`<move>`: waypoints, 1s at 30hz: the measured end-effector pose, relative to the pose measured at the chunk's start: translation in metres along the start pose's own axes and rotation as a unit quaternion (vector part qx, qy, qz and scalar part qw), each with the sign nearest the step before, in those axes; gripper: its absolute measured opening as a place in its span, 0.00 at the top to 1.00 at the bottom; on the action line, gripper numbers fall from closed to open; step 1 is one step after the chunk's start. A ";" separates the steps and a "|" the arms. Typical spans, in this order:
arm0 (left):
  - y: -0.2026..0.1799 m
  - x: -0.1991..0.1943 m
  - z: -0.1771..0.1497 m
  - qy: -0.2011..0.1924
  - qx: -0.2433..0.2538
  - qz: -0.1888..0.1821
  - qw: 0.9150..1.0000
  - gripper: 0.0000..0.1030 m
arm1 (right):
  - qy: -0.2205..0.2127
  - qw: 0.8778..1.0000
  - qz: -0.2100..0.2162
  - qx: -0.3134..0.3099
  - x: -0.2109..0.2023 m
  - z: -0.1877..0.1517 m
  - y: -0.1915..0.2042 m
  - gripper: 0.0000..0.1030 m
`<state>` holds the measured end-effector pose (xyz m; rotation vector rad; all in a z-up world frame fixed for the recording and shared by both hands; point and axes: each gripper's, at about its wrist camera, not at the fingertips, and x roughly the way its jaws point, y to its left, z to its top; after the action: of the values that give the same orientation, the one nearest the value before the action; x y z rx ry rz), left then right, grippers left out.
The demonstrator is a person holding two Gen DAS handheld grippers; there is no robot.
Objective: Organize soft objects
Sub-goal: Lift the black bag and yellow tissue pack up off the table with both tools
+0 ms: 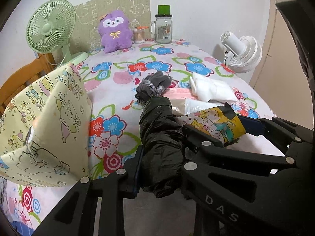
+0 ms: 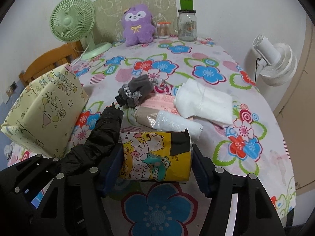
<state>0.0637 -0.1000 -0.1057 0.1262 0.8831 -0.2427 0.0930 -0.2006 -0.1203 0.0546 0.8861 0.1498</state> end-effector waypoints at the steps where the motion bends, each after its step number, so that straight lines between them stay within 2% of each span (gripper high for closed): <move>1: 0.000 -0.003 0.001 -0.003 0.001 0.000 1.000 0.70 | -0.003 1.000 -0.001 0.000 -0.003 0.001 0.000 0.33; 30: -0.015 -0.097 0.030 -0.098 0.016 0.007 0.995 0.70 | -0.107 0.994 -0.024 -0.003 -0.110 0.024 0.009 0.33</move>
<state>0.0233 -0.1059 -0.0119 0.1353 0.6840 -0.2520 0.0419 -0.2086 -0.0197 0.0427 0.6723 0.0989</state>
